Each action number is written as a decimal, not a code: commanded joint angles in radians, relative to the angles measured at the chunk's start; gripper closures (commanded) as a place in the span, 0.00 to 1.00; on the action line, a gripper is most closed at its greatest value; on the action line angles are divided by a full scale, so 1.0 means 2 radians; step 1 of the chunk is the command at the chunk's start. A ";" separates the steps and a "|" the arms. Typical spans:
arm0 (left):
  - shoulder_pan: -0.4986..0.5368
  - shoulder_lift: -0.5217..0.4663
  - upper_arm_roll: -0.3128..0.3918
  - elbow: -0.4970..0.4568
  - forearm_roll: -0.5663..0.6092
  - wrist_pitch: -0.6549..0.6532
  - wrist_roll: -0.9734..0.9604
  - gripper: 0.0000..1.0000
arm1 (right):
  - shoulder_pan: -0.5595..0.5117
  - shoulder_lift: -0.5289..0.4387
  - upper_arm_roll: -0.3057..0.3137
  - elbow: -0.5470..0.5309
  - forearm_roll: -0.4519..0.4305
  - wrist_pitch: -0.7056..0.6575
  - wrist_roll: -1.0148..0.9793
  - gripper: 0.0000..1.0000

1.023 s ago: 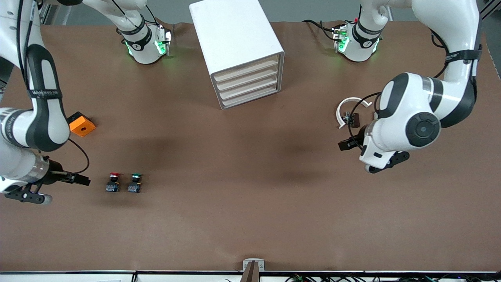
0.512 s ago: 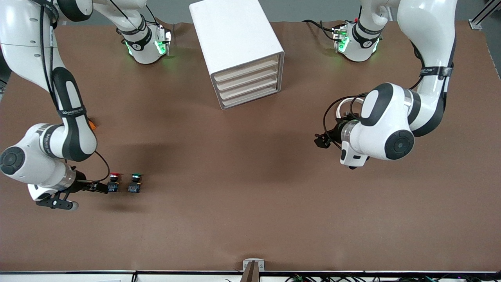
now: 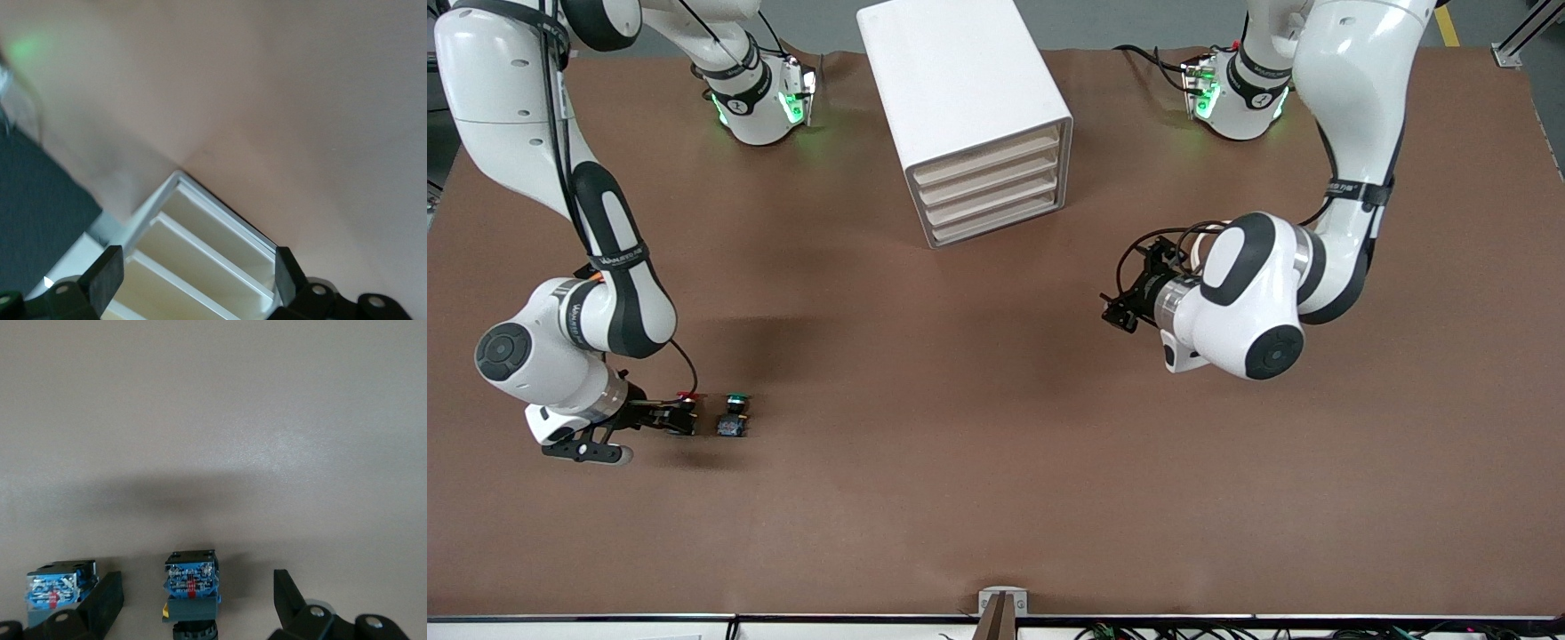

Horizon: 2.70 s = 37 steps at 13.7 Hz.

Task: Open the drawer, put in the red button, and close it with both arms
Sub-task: 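Grasp the red button with the right gripper while the left gripper reaches the drawer, then hook the top drawer handle with the left gripper and lift the red button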

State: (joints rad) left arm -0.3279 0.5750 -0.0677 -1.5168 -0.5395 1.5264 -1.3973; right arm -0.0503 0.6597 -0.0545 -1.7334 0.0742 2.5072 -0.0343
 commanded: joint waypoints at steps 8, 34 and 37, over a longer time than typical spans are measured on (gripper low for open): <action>-0.006 0.068 -0.001 0.031 -0.120 -0.097 -0.233 0.00 | 0.008 0.005 -0.001 -0.015 0.003 0.033 -0.008 0.00; -0.115 0.163 -0.036 -0.011 -0.175 -0.157 -0.335 0.39 | 0.016 0.005 -0.001 -0.018 0.003 0.021 -0.012 1.00; -0.129 0.163 -0.037 -0.011 -0.174 -0.157 -0.335 0.58 | 0.018 -0.028 -0.001 0.001 0.004 -0.061 0.017 1.00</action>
State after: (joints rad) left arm -0.5649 0.9003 -0.1450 -1.5434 -0.8892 1.2136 -2.0472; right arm -0.0222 0.6704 -0.0549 -1.7428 0.0742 2.4856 -0.0451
